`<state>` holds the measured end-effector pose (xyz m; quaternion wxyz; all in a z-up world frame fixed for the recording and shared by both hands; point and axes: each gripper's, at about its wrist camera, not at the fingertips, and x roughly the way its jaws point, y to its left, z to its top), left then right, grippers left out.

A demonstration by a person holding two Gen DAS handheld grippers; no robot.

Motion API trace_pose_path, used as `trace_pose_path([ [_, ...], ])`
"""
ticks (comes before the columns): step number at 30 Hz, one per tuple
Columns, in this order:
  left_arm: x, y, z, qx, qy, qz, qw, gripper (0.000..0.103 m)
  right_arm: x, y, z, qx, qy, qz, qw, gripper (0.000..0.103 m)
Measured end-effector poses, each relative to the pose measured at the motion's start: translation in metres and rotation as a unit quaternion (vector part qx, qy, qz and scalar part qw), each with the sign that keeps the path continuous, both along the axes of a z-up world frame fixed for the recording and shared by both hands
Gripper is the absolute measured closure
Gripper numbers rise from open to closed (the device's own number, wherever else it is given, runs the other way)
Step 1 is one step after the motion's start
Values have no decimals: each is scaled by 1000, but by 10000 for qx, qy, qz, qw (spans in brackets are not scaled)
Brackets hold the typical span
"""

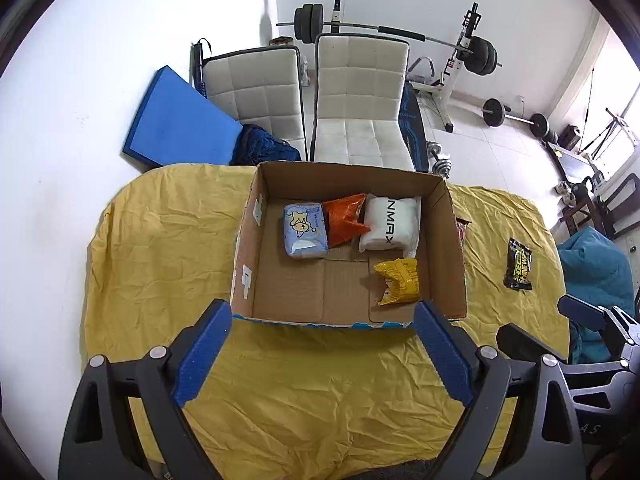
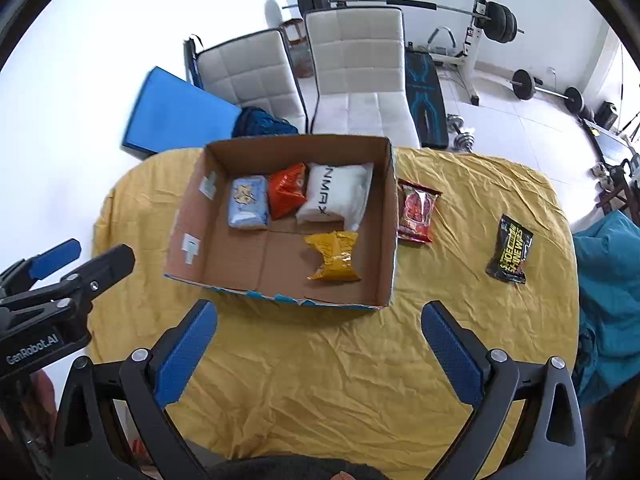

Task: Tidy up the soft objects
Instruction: 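Lift both tools out of the box and move toward the remaining packs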

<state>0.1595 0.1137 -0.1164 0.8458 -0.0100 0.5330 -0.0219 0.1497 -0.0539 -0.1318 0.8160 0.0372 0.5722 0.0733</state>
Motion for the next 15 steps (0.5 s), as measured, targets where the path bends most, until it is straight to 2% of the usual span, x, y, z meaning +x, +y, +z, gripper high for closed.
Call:
trace_pose_path([
  [5, -6, -3, 10, 3, -72, 47, 10000, 10, -4, -4, 13, 106, -139, 64, 9998, 0],
  [12, -1, -22, 12, -21, -61, 21, 10000, 9, 3, -36, 5, 316, -11, -113, 9994, 0],
  [14, 4, -35, 9, -56, -66, -61, 9999, 1, 7, -58, -1, 341, 69, -300, 9989, 0],
  [15, 7, -43, 6, -112, -27, -141, 9998, 1, 9, -71, -4, 350, 110, -413, 9985, 0],
])
